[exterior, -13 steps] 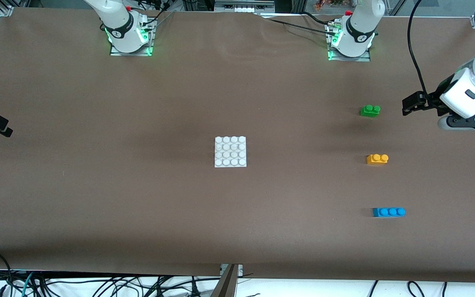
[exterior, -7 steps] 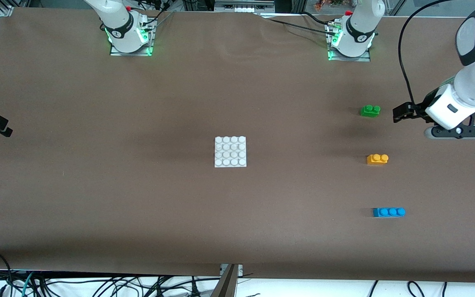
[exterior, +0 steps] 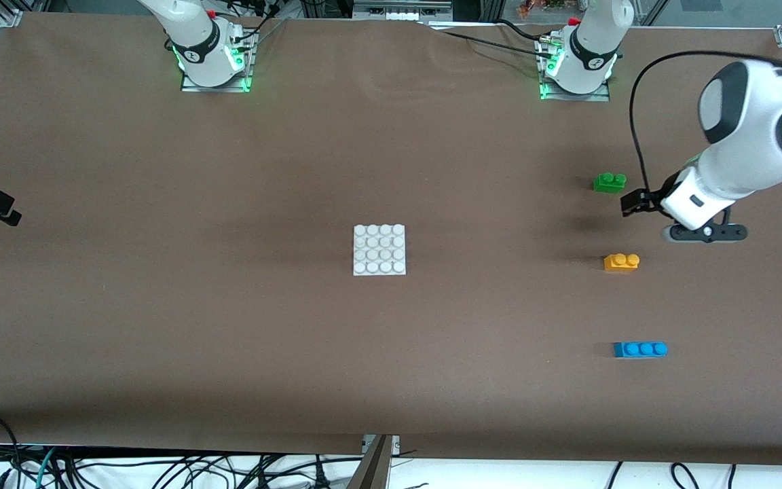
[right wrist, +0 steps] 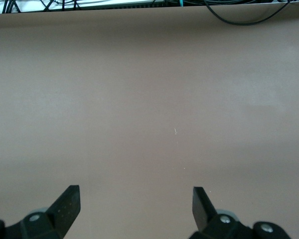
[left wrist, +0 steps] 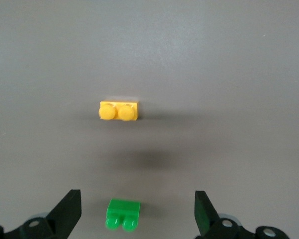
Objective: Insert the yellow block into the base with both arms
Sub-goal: 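Move the left gripper down over the yellow brick, then close the left gripper on the yellow brick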
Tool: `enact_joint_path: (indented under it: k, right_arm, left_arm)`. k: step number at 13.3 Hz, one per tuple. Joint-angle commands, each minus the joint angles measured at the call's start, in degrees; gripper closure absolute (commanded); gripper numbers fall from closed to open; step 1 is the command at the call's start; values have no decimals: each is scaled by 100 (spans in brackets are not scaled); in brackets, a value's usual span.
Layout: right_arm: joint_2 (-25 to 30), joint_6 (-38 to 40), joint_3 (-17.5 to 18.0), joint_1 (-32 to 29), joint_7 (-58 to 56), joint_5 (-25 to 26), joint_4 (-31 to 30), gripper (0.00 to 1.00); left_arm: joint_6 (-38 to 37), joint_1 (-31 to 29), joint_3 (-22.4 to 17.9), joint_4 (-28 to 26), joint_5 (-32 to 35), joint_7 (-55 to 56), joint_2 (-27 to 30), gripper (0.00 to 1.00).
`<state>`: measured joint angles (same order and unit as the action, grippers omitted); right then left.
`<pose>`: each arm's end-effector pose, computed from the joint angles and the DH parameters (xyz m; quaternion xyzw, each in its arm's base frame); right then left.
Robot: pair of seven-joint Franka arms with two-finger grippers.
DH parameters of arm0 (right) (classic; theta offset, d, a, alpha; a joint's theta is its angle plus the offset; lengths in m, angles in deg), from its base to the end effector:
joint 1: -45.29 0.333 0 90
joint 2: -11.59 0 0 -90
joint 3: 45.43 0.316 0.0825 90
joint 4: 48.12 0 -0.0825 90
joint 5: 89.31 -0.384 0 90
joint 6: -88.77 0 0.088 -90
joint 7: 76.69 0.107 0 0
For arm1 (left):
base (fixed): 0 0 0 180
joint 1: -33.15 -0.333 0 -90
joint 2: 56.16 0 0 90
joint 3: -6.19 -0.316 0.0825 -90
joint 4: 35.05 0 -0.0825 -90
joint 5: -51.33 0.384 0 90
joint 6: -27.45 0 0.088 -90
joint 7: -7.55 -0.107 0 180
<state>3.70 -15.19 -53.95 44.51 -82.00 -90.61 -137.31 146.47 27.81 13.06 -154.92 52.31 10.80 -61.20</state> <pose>0.6093 -0.0920 0.5744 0.9975 -0.0355 0.0604 0.0067 0.5484 -0.0131 0.3733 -0.9986 -0.0104 0.0509 0.0041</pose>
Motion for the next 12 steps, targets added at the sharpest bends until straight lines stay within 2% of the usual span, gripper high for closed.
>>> enact_joint_path:
  k: [1, 5, 7, 8, 12]
  right_arm:
    - [-38, 113, 70, -80, -58, 51, 129, 0]
    - [-46, 96, 70, -80, -58, 42, 129, 0]
    - [-55, 96, 70, -80, -58, 42, 129, 0]
    - [-55, 96, 70, -80, -58, 42, 129, 0]
    - [-55, 96, 70, -80, -58, 42, 129, 0]
  left_arm:
    - [682, 50, -89, -396, -141, -106, -163, 0]
    - [1754, 33, -300, -537, -141, -141, -839, 0]
    - [2045, -11, -318, -538, -141, -481, -1051, 0]
    - [2194, -11, -457, -538, -141, -640, -1139, 0]
    - [2678, -20, -485, -529, -141, -668, -1526, 0]
